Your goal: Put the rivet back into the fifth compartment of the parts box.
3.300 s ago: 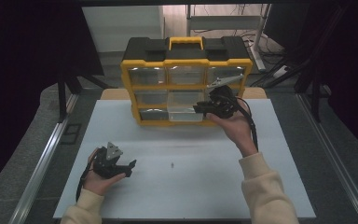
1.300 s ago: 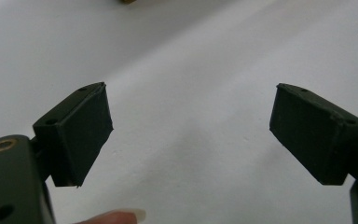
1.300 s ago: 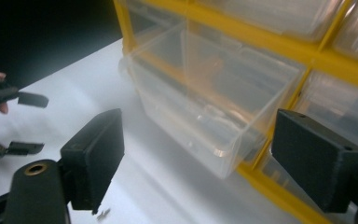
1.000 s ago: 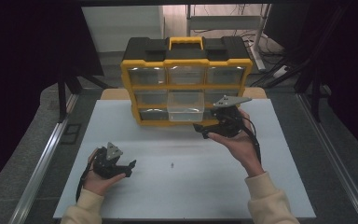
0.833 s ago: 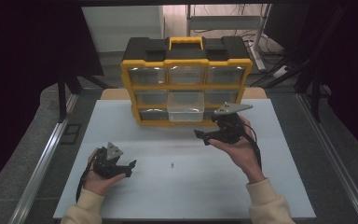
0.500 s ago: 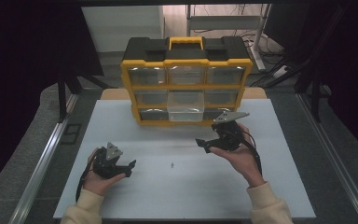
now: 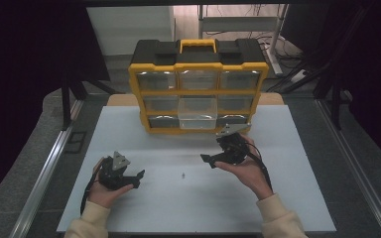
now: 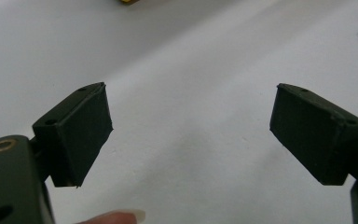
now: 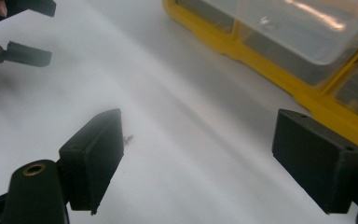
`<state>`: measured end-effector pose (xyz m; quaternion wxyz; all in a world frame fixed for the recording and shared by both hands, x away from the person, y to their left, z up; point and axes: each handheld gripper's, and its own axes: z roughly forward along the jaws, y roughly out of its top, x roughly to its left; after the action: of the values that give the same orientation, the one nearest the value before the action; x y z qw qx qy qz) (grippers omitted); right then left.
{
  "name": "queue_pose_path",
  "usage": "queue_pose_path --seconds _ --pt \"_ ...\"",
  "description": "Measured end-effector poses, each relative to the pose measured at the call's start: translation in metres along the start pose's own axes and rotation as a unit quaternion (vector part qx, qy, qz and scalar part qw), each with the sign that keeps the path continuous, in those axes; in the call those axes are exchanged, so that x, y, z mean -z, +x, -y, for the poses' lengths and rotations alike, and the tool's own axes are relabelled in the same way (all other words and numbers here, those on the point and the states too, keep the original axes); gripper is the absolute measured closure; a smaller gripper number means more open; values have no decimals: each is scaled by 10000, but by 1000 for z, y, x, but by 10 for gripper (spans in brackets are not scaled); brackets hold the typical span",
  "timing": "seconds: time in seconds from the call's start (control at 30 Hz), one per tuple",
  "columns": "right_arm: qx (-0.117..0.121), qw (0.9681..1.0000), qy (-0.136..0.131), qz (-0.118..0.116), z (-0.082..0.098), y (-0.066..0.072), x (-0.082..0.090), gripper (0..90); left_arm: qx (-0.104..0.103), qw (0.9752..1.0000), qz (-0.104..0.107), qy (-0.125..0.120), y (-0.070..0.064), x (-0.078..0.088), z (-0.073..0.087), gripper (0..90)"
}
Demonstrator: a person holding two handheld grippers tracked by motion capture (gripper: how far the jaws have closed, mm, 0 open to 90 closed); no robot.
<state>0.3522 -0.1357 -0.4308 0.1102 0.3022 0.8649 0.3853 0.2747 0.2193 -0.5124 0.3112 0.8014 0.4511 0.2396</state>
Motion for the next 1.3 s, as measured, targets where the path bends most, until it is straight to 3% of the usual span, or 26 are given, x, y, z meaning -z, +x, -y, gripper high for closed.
queue_pose_path --seconds 0.67,1.3 --pt "190 9987 426 -200 6 21 -38 176 -37 10000 3 26 0 1 0 132" --pt "216 9978 603 -194 5 29 -57 201 16 10000 0 -14 1 1 0 132"
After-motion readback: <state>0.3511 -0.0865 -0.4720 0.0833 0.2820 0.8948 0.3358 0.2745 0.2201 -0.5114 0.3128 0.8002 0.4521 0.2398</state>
